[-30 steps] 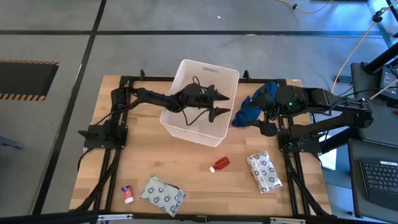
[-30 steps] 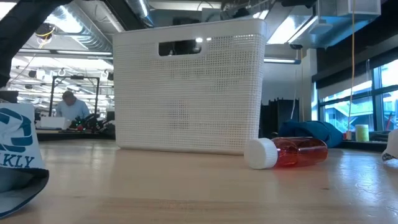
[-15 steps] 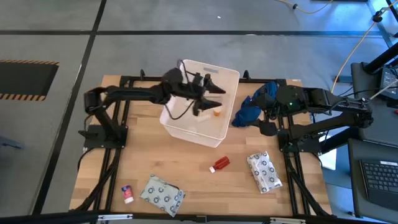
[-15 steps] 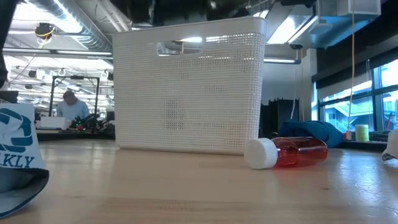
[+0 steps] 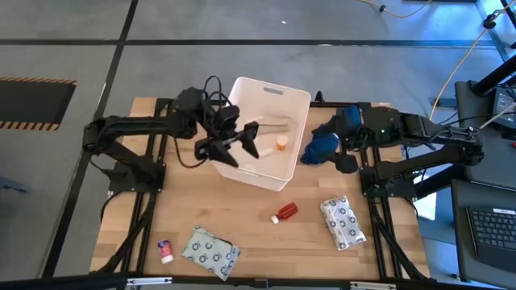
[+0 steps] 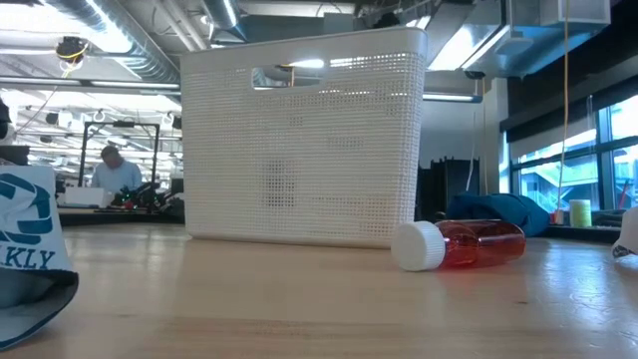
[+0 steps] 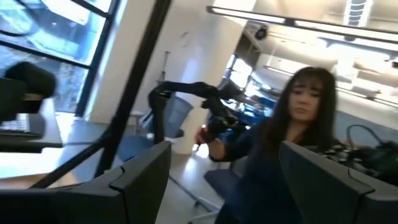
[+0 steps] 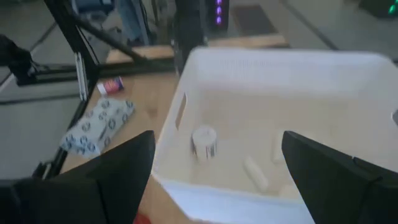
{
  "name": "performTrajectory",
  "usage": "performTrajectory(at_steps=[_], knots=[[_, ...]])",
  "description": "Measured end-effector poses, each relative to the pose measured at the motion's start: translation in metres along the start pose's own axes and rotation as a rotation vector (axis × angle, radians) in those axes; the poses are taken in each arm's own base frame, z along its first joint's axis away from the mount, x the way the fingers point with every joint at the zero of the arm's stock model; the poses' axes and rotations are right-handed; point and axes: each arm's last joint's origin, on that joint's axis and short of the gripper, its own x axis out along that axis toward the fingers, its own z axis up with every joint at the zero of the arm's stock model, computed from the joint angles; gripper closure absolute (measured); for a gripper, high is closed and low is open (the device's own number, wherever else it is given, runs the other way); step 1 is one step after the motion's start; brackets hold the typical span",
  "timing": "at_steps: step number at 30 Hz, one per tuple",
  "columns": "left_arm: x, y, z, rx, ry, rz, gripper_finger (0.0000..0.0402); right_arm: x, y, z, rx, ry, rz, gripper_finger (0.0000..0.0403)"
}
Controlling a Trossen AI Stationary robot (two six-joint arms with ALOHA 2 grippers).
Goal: Pick & place medical supplies in basket/bin
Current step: Put the red pill bottle into the white basket
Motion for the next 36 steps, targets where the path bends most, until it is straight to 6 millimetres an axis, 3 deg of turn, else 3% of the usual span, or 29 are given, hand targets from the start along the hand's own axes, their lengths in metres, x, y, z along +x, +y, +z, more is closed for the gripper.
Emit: performTrajectory(at_steps=[7,13,16,20,25,36], knots=[[0.029,-0.016,-0.012,-0.032,-0.049,-0.007,0.0112,-0.001,0.001,0.009,0.011,-0.094,0.01,0.0052],[0.045,-0.027,-0.02,-0.073,-0.047,-0.042,0.0112,0.003,0.001,0.009,0.138,-0.08,0.015,0.0052],[0.051,-0.033,-0.024,-0.117,-0.033,-0.07,0.0111,0.013,0.002,0.0,0.16,0.002,0.008,0.0052],[0.067,-0.045,-0.033,-0.044,-0.062,-0.064,0.0112,0.031,0.005,-0.018,0.171,0.053,0.016,0.0052],[0.077,-0.047,-0.044,-0.065,-0.066,0.001,0.0112,0.05,0.009,-0.048,0.182,0.082,0.033,0.0052],[0.064,-0.051,-0.074,-0.231,0.127,0.524,0.0112,0.061,0.034,-0.087,0.077,0.057,0.164,0.0052]])
